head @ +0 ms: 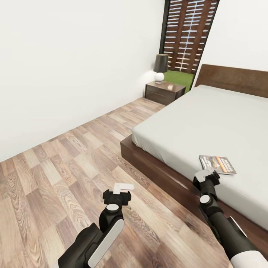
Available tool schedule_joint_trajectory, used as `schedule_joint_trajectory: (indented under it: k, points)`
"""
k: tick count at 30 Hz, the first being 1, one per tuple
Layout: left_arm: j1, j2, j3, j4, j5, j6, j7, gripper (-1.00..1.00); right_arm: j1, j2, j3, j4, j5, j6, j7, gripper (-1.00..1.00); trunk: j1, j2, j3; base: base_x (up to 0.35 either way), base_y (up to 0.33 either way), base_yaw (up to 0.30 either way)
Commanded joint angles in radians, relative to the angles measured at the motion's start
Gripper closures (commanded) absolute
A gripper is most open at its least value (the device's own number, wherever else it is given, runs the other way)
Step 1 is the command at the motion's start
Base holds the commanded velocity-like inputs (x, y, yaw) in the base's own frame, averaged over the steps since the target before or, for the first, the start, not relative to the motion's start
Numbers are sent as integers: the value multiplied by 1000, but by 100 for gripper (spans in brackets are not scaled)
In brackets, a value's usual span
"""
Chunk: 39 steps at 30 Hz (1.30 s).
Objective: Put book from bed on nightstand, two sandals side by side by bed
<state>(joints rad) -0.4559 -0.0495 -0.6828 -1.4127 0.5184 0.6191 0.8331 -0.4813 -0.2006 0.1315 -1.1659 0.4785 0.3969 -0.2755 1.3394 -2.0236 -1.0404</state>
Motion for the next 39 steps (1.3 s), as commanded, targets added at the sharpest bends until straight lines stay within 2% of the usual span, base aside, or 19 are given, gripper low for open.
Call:
schedule_joint_trajectory:
  k: [1,2,3,9,10,13,17,20,23,28,39]
  points:
    - [-1,1,-5,6,7,2,9,-100,0,-1,4,11,7,-7,-3,-100,0,0,0,0,0,150]
    - [-1,1,-7,21,5,1,6,-100,0,-1,4,23,8,-17,-3,-100,0,0,0,0,0,96]
    - [-2,3,-9,83,-2,-2,-33,-100,0,-1,6,41,8,-28,-4,-100,0,0,0,0,0,32]
    - [-8,15,0,184,-19,-40,-147,-100,0,0,7,51,8,-34,-36,-100,0,0,1,0,0,13]
    - [-9,36,38,246,-21,-81,-216,-100,0,0,6,53,8,-31,-95,-100,0,0,1,0,0,0]
    - [-10,40,73,265,-20,-85,-268,-100,0,1,6,54,8,-31,-106,-100,0,0,1,0,0,0]
    - [-11,42,129,302,-23,-88,-391,-100,0,1,8,58,9,-29,-128,-100,0,0,1,0,0,0]
    - [-12,42,163,321,-27,-89,-457,-100,0,1,8,127,9,-29,-200,-100,0,0,1,0,0,0]
    - [-12,41,171,320,-29,-90,-473,-100,0,1,15,212,9,-36,-250,-100,0,0,1,0,0,0]
    - [-12,40,174,319,-30,-90,-478,-100,0,0,40,277,9,-34,-265,-100,0,0,1,0,0,0]
    - [-12,40,176,320,-31,-88,-474,-100,0,1,60,326,9,-11,-269,-100,0,0,1,51,-32,0]
